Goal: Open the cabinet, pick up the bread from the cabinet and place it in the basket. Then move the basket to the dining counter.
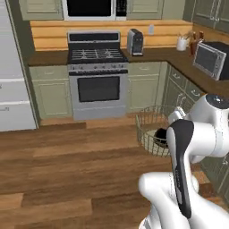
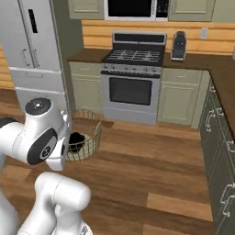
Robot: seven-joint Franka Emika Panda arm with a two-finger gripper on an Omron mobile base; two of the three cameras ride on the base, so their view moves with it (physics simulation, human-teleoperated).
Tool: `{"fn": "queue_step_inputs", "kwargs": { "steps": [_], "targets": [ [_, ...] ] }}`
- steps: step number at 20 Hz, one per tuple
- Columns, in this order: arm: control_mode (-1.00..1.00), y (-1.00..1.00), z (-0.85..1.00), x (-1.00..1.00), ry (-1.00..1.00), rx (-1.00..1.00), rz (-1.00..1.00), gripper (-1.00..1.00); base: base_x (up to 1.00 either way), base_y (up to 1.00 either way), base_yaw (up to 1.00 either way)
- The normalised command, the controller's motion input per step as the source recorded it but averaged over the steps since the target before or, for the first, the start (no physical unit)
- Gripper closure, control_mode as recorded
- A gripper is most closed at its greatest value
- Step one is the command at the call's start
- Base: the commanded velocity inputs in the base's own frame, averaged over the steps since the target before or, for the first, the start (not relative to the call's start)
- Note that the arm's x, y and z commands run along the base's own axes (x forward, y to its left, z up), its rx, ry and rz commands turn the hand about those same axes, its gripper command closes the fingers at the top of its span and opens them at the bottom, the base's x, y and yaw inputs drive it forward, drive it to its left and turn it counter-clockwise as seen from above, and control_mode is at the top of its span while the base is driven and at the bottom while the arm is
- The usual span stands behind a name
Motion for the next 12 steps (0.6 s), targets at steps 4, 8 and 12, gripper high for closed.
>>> {"fn": "queue_step_inputs", "kwargs": {
  "steps": [4, 8, 12],
  "targets": [
    [1.0, 0.0, 0.0, 0.0, 0.0, 0.0, 0.0, 1.0, -0.41, 0.32, 0.91],
    [1.0, 0.0, 0.0, 0.0, 0.0, 0.0, 0.0, 1.0, 0.18, 0.21, 0.94],
    [1.0, 0.0, 0.0, 0.0, 0.0, 0.0, 0.0, 1.0, 0.8, 0.07, 0.78]
  ]
}}
